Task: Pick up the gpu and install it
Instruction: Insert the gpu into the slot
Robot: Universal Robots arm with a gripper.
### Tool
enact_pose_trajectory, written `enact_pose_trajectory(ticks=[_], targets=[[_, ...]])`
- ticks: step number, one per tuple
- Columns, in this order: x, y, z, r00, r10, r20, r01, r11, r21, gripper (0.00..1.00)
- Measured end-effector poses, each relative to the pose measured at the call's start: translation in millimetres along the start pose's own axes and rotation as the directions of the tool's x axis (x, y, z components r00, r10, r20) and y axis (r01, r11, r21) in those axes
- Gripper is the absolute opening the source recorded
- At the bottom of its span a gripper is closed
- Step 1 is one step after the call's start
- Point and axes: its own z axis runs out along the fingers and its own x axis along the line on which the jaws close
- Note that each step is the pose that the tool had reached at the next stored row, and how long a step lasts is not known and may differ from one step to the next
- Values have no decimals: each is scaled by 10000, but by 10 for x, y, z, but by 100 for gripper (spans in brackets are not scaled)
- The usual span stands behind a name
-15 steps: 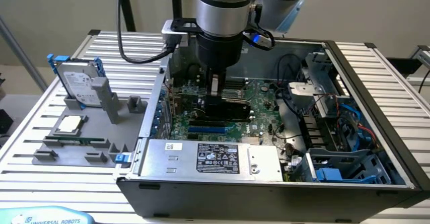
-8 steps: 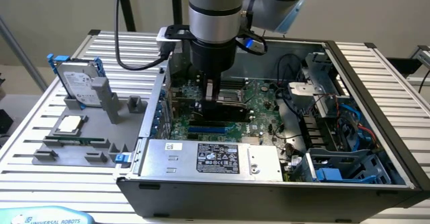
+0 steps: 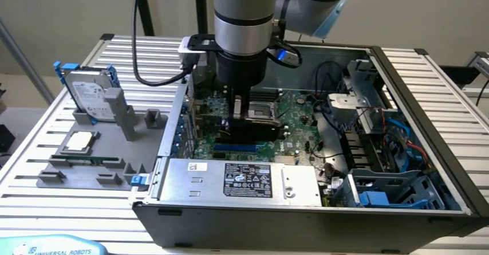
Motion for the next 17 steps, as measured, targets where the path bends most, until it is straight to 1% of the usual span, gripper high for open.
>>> enact_pose_trajectory(ticks=[9, 15, 17], targets=[[23, 22, 74, 10000, -1, 36, 1, 10000, -8, 27], [33, 35, 129, 10000, -6, 55, 7, 10000, -37, 27], [34, 40, 148, 10000, -24, 72, 25, 10000, -42, 27]])
